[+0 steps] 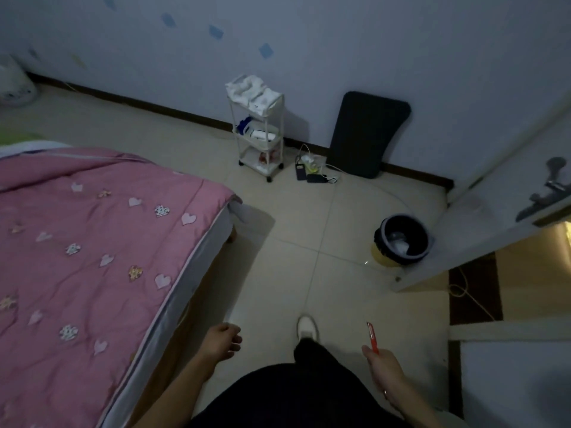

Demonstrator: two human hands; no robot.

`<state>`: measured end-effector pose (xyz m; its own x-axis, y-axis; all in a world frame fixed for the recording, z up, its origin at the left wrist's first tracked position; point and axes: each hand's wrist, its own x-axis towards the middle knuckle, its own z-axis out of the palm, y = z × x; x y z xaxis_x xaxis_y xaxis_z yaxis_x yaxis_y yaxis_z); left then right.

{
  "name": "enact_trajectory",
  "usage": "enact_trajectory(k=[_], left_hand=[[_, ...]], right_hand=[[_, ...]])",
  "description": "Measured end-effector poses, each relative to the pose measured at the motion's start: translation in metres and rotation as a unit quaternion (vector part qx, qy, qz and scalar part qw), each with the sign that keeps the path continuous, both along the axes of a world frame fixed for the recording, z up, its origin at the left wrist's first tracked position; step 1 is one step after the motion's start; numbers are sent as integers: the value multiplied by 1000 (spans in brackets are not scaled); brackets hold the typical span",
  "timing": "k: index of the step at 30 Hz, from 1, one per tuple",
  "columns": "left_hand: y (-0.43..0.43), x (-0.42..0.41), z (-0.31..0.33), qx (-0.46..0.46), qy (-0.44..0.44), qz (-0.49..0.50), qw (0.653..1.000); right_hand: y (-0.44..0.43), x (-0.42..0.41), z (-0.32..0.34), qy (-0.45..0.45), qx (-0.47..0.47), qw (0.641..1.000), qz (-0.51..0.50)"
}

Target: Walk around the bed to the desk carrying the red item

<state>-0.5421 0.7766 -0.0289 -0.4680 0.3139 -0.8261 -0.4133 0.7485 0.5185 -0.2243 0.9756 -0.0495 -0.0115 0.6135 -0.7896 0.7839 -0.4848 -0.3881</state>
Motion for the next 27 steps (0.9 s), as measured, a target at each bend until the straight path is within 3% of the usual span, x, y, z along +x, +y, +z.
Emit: enact_trajectory(k=[6,18,27], left_hand=[[94,-51,-3,5,8,2,1000],[195,-160,-2,-5,52,131,990],[234,-231,-34,-44,-28,203,978]], right_hand=[[91,-46,-13,-5,0,1000,12],[291,-232,8,1,-16,989,147],[386,-420,2,22,5,963,269]])
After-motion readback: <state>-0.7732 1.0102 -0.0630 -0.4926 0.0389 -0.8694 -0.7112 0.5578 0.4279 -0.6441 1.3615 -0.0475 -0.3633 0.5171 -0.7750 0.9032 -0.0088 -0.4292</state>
